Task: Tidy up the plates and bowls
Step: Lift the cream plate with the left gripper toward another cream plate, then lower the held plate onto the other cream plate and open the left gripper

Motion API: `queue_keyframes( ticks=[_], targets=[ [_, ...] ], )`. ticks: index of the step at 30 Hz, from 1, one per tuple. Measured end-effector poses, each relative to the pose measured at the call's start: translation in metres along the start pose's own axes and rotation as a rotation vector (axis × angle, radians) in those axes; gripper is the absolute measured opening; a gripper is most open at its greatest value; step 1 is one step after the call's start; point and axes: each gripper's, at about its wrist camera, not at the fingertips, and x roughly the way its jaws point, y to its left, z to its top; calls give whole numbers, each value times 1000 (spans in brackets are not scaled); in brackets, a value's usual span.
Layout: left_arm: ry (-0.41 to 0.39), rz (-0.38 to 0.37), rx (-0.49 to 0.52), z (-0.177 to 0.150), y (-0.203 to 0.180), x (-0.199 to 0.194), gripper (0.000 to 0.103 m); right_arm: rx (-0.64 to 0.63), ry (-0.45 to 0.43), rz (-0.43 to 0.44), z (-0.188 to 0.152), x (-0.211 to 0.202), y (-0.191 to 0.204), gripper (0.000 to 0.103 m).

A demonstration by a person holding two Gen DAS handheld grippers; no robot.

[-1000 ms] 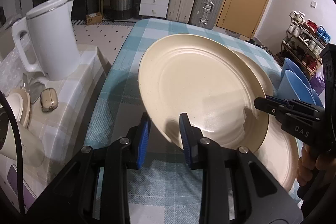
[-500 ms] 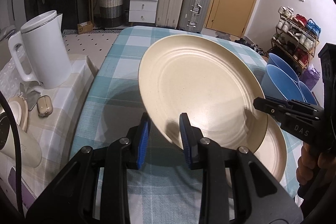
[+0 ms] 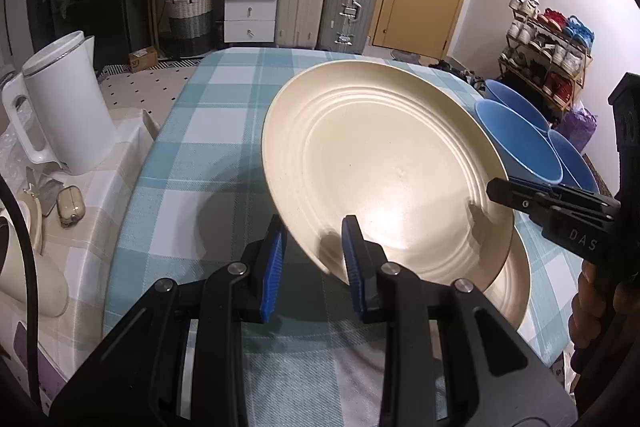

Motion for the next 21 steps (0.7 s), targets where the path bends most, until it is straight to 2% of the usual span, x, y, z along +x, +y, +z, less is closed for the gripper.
queue_keyframes(
  ticks=[10,21],
  targets=[
    [25,-21,49,-16,-25,1,25,37,-11,-14,-20,-18,-18,20],
    [63,-35,81,-29,-33,9,25,76,0,-25,-38,-26,-25,20]
  ],
)
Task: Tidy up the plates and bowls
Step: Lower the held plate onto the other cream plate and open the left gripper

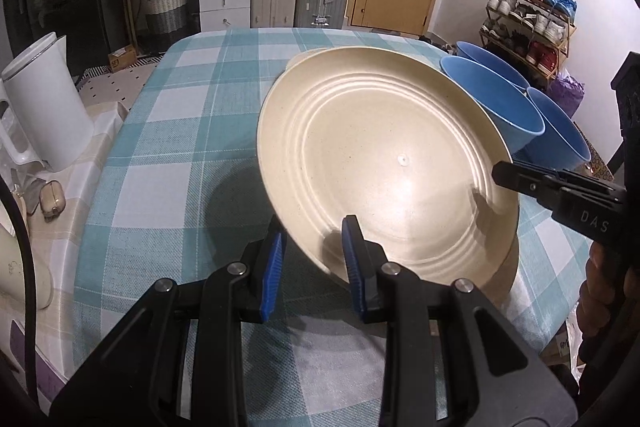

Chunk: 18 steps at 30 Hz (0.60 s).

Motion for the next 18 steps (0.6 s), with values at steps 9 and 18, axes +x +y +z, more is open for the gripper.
queue_keyframes(
  ticks=[9,18],
  targets=[
    [25,-3,43,-6,-10,5,25,29,24,-10,-14,-3,-11,20],
    [48,-4,74,-9,-17,14,25,29,41,-33,-22,-6,-13,20]
  ],
)
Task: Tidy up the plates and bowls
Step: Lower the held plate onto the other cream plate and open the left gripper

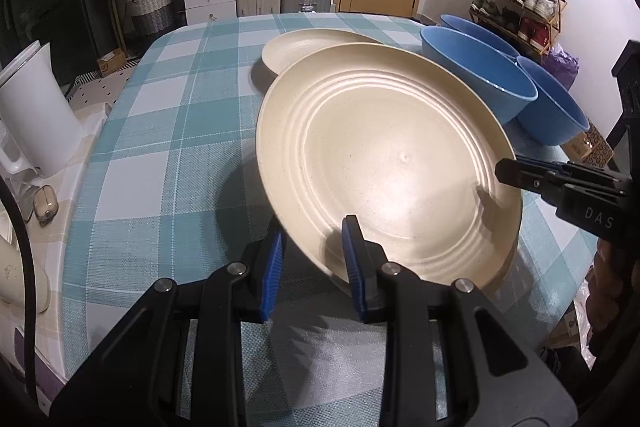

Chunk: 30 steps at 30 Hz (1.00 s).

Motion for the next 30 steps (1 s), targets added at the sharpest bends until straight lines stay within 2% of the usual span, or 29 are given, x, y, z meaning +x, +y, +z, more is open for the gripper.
queue_keyframes(
  ticks=[19,30],
  targets=[
    [28,39,74,-5,-16,15,27,14,36,-38,-5,9,1,20],
    [59,53,121,-9,-23,21,33,0,27,-31,-6,10,6,20]
  ],
)
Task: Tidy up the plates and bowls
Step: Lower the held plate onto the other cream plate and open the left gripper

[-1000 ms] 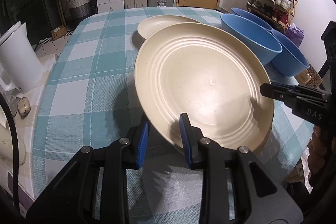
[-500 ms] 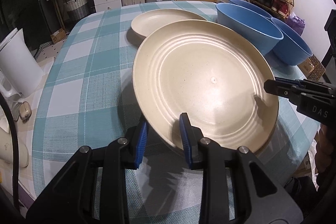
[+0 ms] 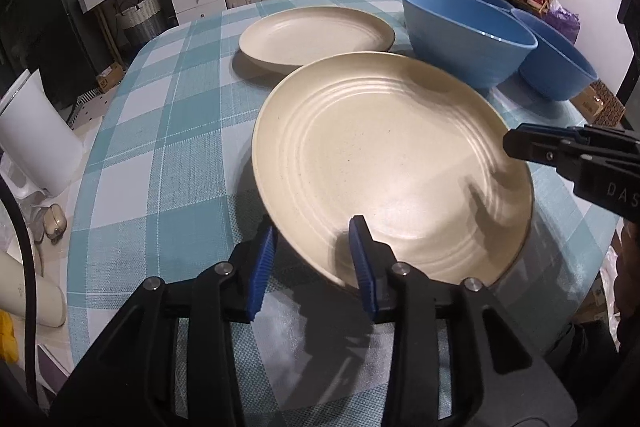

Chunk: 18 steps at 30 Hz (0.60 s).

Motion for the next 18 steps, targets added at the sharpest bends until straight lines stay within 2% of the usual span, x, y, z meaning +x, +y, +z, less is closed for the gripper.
queue_keyframes(
  ticks=[4,6,8,9,12,14,16,18],
  targets=[
    [10,-6,13,-1,-2,0,40,8,0,-11,-1,0,-3,25],
    [4,-22,11,-1,-2,-2,44,9,-6,-18,-1,-2,-5,31],
    [-10,-34,4,-1,-1,-5,53,16,-15,-11,-1,-3,-7,46],
    [-15,-37,-1,-1,0,-7,57,20,-18,-2,-1,-4,-9,50],
    [-45,-67,-32,0,6,-14,80,16,-23,9,-1,-6,-10,61],
    [-64,-86,-56,2,10,-19,80,11,-23,13,0,-7,-9,81],
    [-70,-106,-77,3,15,-21,84,9,-38,20,1,-9,-9,88],
    [-74,-108,-90,4,18,-23,93,7,-55,27,3,-13,-8,94]
  ],
)
